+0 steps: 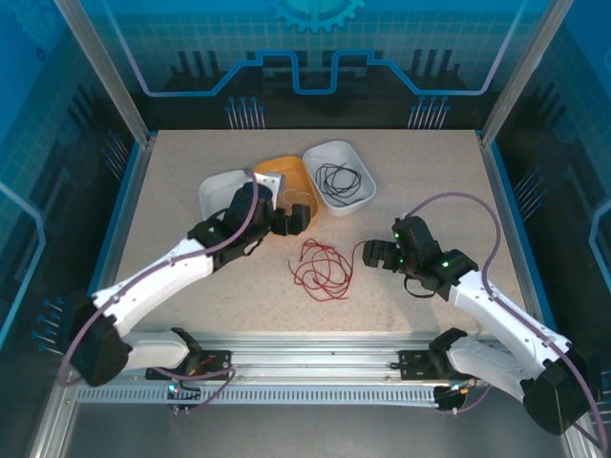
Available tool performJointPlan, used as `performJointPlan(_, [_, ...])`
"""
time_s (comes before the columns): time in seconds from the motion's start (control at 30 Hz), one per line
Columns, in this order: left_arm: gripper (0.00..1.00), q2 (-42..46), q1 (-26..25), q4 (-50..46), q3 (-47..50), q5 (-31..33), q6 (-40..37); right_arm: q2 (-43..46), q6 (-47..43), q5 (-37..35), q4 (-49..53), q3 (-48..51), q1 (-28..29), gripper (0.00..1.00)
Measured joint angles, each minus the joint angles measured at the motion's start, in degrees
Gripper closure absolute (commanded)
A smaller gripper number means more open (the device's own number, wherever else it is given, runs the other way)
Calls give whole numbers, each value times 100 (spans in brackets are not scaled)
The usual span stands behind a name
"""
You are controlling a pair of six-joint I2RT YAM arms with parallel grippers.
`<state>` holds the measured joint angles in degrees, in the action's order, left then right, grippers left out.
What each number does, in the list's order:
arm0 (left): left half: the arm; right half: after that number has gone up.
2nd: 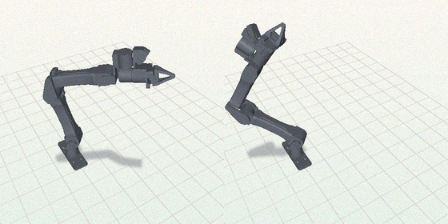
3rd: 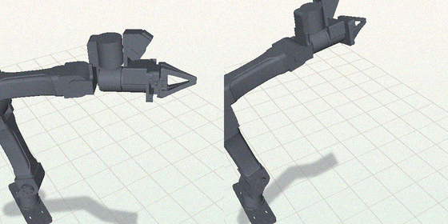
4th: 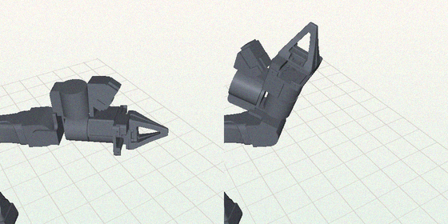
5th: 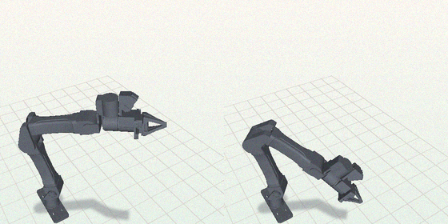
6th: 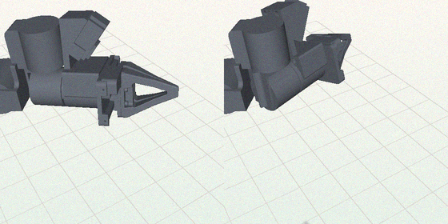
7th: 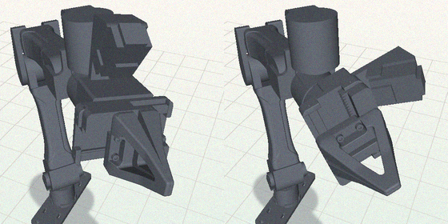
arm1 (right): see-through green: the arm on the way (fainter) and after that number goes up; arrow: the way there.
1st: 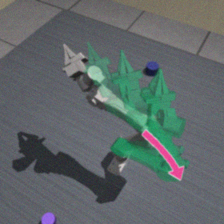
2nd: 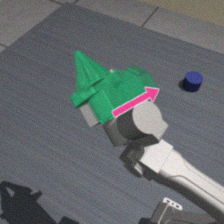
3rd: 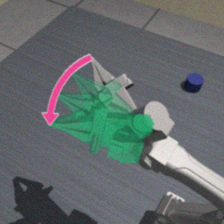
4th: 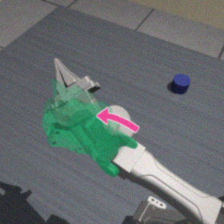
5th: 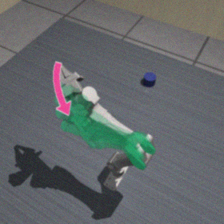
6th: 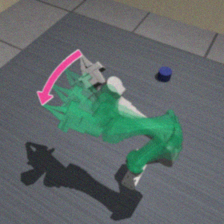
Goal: Untangle the cables
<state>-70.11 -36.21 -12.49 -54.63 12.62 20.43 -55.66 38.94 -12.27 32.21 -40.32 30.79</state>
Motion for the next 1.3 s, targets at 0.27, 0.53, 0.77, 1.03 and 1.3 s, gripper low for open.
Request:
performJointPlan(0.27, [1,1443,-9,-243,1609,-37,977,-280,-201,170,-162,-2,1141,30])
performJointPlan(0.53, [1,2446,-9,-221,2549,162,1784,-1300,-470,155,-2,-662,2238,36])
performJointPlan(0.77, [1,2481,-9,-164,2677,223,2118,-2761,-955,42,428,-1770,2822,41])
performJointPlan(1.03, [1,2520,-9,-120,2741,262,2236,-3880,-1049,-431,918,-2378,2841,61])
performJointPlan(1.3, [1,2776,-9,-138,2857,260,2299,-3764,-1010,-706,1250,-2389,2841,100])
